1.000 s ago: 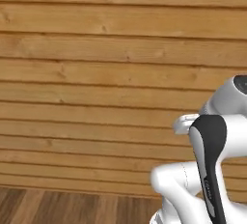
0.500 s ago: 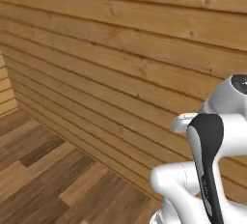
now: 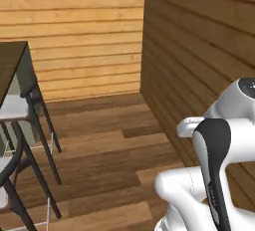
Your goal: Take the strawberry from the fridge and place it on top of the pancake, located on the dining counter.
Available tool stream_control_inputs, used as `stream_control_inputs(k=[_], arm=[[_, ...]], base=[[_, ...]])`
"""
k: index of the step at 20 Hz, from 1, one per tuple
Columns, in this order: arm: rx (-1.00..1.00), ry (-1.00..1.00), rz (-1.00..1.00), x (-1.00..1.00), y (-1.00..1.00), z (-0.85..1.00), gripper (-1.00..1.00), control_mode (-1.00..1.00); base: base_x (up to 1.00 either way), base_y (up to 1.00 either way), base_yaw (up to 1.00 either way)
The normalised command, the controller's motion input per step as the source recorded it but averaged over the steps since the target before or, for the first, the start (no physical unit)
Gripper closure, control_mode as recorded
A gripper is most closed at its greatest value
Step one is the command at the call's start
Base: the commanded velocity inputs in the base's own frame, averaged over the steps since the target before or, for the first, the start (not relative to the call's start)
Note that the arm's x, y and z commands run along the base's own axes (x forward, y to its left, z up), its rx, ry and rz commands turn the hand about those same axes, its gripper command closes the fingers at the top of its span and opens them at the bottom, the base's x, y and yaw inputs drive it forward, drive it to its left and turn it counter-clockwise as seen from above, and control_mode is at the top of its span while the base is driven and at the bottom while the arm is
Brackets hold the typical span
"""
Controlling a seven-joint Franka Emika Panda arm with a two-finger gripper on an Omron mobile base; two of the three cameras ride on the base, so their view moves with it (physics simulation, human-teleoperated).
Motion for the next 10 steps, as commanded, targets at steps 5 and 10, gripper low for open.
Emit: stream_control_inputs(k=[5, 10], arm=[[0.0, 0.0, 0.0, 0.0, 0.0, 0.0, 1.0, 1.0], [0.0, 0.0, 0.0, 0.0, 0.0, 0.0, 1.0, 1.0]], base=[[0.33, -0.08, 1.0], [0.34, -0.15, 1.0]])
